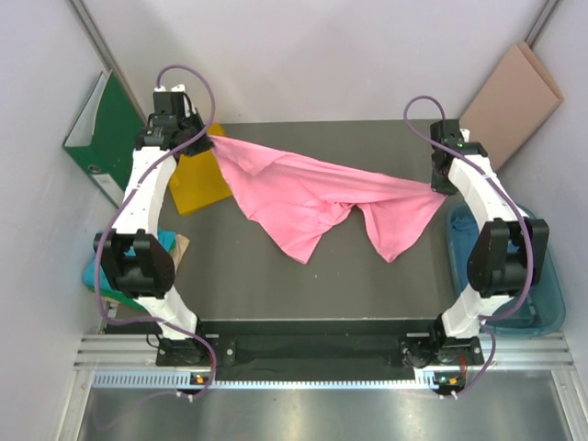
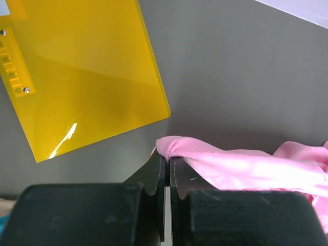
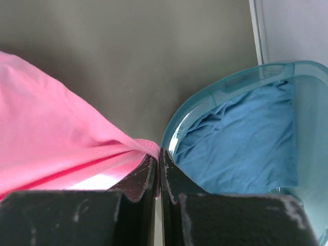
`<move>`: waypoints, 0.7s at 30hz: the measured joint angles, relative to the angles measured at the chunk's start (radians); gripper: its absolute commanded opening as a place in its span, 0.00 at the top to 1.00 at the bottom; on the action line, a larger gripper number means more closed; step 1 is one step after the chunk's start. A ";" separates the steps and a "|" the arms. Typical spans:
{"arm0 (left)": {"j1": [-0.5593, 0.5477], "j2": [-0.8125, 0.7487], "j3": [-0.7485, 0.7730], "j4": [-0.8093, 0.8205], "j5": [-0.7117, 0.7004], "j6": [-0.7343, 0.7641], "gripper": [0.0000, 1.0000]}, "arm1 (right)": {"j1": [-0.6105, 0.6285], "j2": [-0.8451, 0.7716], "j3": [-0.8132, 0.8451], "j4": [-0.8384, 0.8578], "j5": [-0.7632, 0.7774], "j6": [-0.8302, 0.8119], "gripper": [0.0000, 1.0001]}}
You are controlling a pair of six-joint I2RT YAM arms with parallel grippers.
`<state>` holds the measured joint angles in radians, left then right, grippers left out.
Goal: Fold and stack the t-shirts
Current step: Flatten out the tshirt
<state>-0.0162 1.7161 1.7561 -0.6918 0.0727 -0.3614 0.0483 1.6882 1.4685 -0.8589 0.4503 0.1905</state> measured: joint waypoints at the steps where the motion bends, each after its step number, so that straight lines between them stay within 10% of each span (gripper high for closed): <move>1: 0.000 -0.001 0.000 -0.003 -0.002 -0.002 1.00 | -0.001 0.002 -0.003 0.000 0.006 0.000 0.78; 6: 0.002 -0.019 -0.019 -0.014 -0.007 -0.011 1.00 | -0.013 0.019 -0.002 -0.002 0.019 -0.006 0.03; 21: 0.002 0.237 0.148 0.156 0.180 -0.144 1.00 | -0.021 -0.088 -0.005 0.051 -0.117 -0.034 0.01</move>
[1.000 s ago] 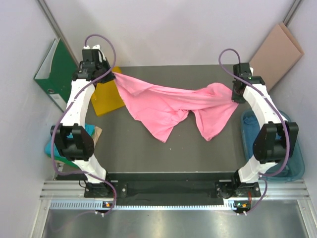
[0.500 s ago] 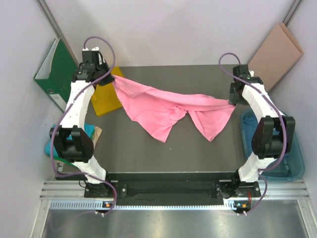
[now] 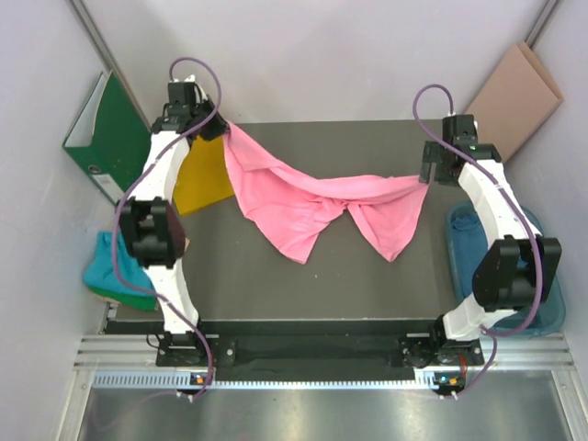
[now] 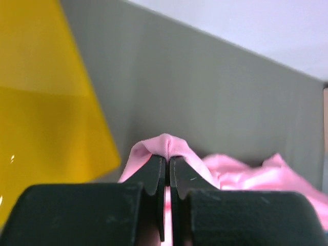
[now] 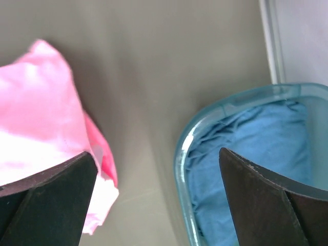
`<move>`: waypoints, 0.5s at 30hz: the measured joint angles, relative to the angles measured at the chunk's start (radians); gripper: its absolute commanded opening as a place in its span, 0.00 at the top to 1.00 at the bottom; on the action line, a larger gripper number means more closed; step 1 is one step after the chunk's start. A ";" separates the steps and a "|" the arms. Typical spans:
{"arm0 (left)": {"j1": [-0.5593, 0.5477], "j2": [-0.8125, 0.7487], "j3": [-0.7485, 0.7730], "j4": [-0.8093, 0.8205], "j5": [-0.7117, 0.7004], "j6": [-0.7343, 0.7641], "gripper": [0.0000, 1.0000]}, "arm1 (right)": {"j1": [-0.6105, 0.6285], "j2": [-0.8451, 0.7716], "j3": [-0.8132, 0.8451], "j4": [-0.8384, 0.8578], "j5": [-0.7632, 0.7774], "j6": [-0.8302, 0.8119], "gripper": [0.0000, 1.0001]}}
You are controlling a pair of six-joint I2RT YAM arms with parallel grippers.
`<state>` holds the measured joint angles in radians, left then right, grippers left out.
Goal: Fold and stack the t-shirts
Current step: Flatten out the tshirt
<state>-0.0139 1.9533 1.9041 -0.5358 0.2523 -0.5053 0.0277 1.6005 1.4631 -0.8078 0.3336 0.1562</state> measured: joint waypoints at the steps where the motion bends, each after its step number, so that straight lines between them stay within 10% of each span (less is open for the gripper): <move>1: 0.000 0.063 0.062 0.011 0.006 -0.011 1.00 | 0.001 -0.016 -0.008 0.012 -0.015 0.000 0.01; 7: 0.010 0.433 0.448 0.067 0.031 -0.111 1.00 | 0.002 -0.084 -0.059 0.045 -0.072 0.005 0.00; 9: 0.027 0.517 0.503 0.115 0.052 -0.188 0.65 | 0.002 -0.084 -0.062 0.050 -0.080 0.006 0.01; 10: 0.037 0.542 0.510 0.138 0.064 -0.216 0.02 | 0.002 -0.084 -0.062 0.050 -0.082 0.008 0.00; 15: 0.109 0.631 0.512 0.200 0.142 -0.339 0.01 | 0.003 -0.084 -0.061 0.052 -0.099 0.012 0.00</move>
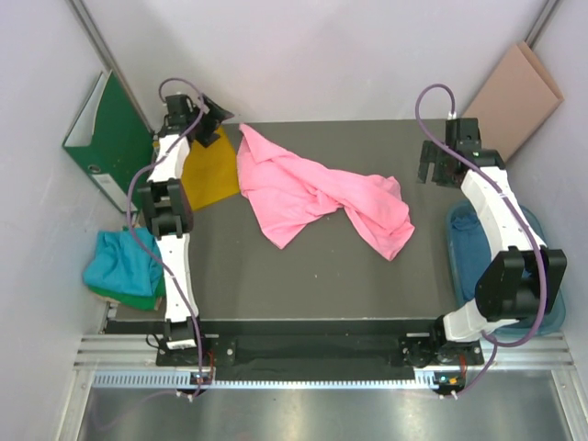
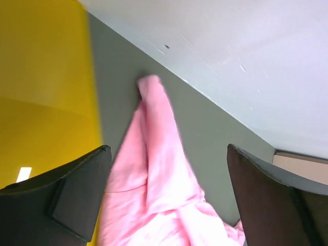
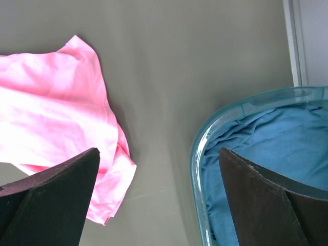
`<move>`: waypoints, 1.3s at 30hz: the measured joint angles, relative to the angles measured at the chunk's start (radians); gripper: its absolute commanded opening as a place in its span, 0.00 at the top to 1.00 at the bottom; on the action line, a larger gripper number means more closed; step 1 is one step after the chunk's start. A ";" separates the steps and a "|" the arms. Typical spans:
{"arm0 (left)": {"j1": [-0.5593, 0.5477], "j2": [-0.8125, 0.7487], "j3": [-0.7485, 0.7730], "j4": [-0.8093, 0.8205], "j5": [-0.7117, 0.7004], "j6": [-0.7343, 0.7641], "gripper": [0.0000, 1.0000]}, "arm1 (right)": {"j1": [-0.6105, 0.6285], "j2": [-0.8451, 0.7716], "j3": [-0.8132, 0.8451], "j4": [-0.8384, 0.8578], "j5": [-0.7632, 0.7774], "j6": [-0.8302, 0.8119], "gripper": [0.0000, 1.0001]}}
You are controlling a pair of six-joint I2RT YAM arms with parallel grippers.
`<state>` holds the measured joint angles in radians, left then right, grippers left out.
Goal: Fold and stack the t-shirts
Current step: Flatten out the tshirt
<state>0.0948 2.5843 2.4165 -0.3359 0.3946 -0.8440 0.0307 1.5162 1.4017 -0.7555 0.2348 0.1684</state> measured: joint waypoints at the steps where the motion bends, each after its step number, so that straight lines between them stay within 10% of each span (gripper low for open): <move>1: 0.011 -0.004 -0.015 0.003 0.011 0.000 0.01 | 0.001 0.000 0.001 0.001 -0.003 0.000 0.00; 16: -0.062 -0.810 -0.946 0.074 0.166 0.191 0.07 | 0.072 0.092 0.018 0.014 -0.061 0.010 0.00; 23: -0.184 -0.797 -1.213 0.008 0.106 0.260 0.08 | 0.103 0.126 0.040 0.018 -0.076 0.009 0.00; 34: -0.208 -0.727 -1.229 -0.028 0.039 0.306 0.15 | 0.105 0.126 0.039 0.024 -0.080 -0.002 0.00; 37: -0.221 -0.703 -1.217 -0.029 0.040 0.309 0.26 | 0.105 0.126 0.039 0.027 -0.079 -0.008 0.01; 39: -0.238 -0.689 -1.205 -0.024 0.034 0.311 0.52 | 0.105 0.126 0.039 0.028 -0.079 -0.011 0.00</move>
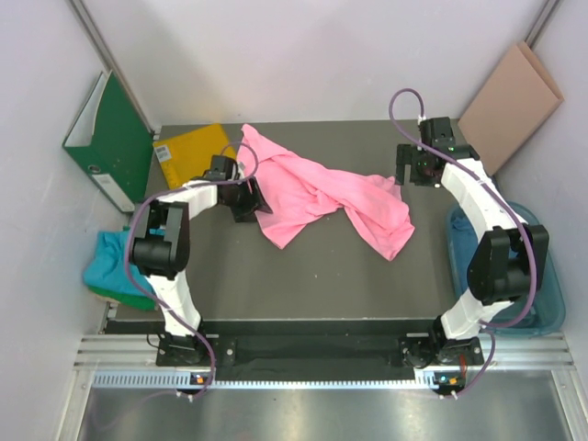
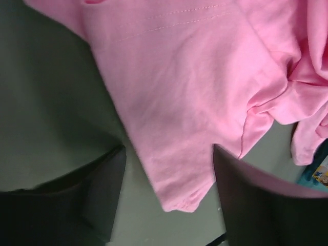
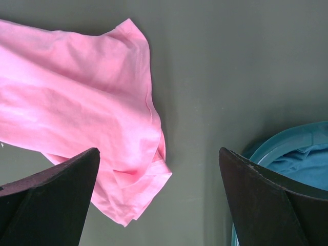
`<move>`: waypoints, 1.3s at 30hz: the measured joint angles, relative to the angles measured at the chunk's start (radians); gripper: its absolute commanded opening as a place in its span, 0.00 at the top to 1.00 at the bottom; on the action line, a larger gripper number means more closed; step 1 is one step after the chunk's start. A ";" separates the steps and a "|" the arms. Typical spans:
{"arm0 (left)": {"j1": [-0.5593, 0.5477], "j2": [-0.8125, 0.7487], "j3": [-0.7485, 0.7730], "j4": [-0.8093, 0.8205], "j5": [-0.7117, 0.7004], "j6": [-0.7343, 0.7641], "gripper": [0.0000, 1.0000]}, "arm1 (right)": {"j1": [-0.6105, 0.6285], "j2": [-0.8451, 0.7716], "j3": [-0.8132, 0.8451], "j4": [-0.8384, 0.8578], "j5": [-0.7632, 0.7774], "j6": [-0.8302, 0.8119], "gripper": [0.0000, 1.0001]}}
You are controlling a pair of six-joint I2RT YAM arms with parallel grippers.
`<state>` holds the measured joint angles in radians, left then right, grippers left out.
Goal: Fold and stack the t-shirts
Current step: Flatten out the tshirt
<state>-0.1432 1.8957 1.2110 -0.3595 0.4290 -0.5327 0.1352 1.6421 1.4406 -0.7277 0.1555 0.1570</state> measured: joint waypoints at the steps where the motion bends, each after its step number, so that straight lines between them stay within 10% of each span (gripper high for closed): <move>1: -0.010 0.010 0.006 0.001 0.000 0.000 0.66 | 0.000 0.000 0.000 0.001 0.000 -0.001 0.00; 3: -0.028 0.035 0.014 0.006 -0.003 0.000 1.00 | 0.000 0.000 0.000 0.002 0.000 -0.002 0.00; 25: -0.058 -0.158 0.448 -0.330 -0.178 0.175 1.00 | 0.000 0.077 0.048 -0.029 -0.176 0.010 0.00; 39: -0.111 -0.601 -0.018 -0.566 -0.183 0.184 1.00 | 0.001 0.282 0.195 -0.137 -0.369 0.053 0.00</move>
<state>-0.2543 1.2949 1.1931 -0.9253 0.2462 -0.3489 0.1360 1.9236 1.6356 -0.8646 -0.2138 0.2100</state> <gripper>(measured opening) 0.013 0.996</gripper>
